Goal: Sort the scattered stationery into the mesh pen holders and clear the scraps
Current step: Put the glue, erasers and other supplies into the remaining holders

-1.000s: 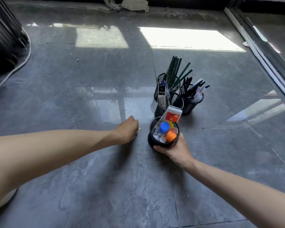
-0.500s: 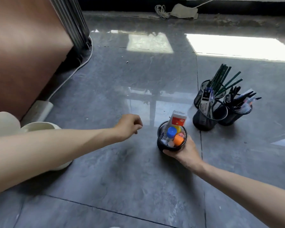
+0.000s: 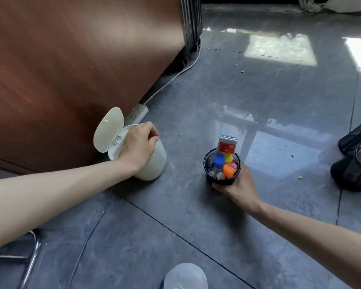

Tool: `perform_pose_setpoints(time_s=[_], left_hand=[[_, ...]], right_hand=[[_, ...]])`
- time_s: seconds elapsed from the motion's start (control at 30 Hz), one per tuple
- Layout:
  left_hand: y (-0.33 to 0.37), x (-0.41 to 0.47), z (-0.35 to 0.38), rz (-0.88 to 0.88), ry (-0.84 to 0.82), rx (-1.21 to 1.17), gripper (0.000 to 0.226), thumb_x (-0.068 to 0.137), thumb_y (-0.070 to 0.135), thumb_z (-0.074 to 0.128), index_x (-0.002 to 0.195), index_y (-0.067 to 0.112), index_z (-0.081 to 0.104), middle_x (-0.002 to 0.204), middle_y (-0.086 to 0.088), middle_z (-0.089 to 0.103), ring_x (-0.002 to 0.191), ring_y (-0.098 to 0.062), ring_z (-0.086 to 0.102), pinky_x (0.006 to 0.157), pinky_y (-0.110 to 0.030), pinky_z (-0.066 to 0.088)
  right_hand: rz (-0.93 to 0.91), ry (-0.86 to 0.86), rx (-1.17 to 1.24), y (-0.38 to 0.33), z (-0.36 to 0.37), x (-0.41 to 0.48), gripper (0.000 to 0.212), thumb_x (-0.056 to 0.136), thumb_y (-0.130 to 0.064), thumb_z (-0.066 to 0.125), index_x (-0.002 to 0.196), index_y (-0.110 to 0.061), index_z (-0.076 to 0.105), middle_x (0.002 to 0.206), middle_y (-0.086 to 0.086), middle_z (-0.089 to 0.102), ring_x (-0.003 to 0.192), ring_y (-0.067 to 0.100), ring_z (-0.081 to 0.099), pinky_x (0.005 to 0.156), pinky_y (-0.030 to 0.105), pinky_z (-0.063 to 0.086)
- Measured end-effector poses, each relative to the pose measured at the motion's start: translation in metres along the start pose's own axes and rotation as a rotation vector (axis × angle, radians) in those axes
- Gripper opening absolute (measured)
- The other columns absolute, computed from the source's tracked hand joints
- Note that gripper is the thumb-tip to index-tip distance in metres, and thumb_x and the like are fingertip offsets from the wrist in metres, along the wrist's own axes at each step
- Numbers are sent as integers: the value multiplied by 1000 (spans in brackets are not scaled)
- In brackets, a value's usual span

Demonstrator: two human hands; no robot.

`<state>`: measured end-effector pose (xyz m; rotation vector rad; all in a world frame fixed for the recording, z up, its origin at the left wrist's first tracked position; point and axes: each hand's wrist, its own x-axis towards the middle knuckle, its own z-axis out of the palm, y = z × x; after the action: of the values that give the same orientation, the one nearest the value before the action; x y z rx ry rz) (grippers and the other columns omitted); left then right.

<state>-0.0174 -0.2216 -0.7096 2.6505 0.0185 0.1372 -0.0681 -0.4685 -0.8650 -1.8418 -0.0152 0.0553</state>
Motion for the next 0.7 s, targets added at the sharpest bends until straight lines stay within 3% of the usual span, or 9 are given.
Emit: perform_pose_setpoints(time_s=[0.1,0.23,0.3,0.43,0.5,0.6,0.7], left_hand=[[-16,-4,-8,-128,56,53,5,86,3,56,84,4,61,88,-10,61,81,-21,53,72,-26,36],[-24,-3,-9,-230,57,127,13,91,11,54,95,10,66,111,-9,50,102,-25,52,86,-30,38],[-21,-1,-5,-210,51,119,14,92,13,54,95,10,68,112,-8,48,104,-24,52,88,-30,38],[-2,4,9,-92,-30,97,15,90,12,57,91,3,70,107,-12,52,101,-25,51,80,-20,30],[12,6,20,-29,-82,71,14,88,16,63,83,4,68,98,-10,52,92,-23,52,75,-21,30],[37,8,41,22,-238,3,17,87,27,64,83,11,62,89,-6,58,81,-20,53,73,-27,36],[63,4,65,-36,-632,-106,30,93,38,53,117,21,48,90,-7,64,69,-21,63,58,-27,45]], right_hand=[[-4,5,5,-2,4,2,47,57,-12,87,98,-16,64,90,-5,71,84,7,68,72,21,53],[17,22,-24,-5,3,4,50,56,-12,88,99,-15,63,90,-4,71,83,4,67,70,14,50],[58,24,-53,-2,2,4,54,53,-24,88,100,-18,62,94,-1,69,85,5,67,71,16,51],[161,12,-93,16,-5,0,67,48,-45,87,105,-24,59,103,2,64,93,11,65,78,35,56],[162,43,-108,13,-12,-5,65,49,-40,88,106,-25,59,103,1,65,94,11,65,79,34,56],[120,95,-51,3,-25,-13,51,56,-13,86,102,-17,63,92,-7,71,86,7,67,74,21,52],[121,124,-56,1,-37,-18,49,55,-19,85,99,-19,64,90,-8,71,86,6,67,74,24,52]])
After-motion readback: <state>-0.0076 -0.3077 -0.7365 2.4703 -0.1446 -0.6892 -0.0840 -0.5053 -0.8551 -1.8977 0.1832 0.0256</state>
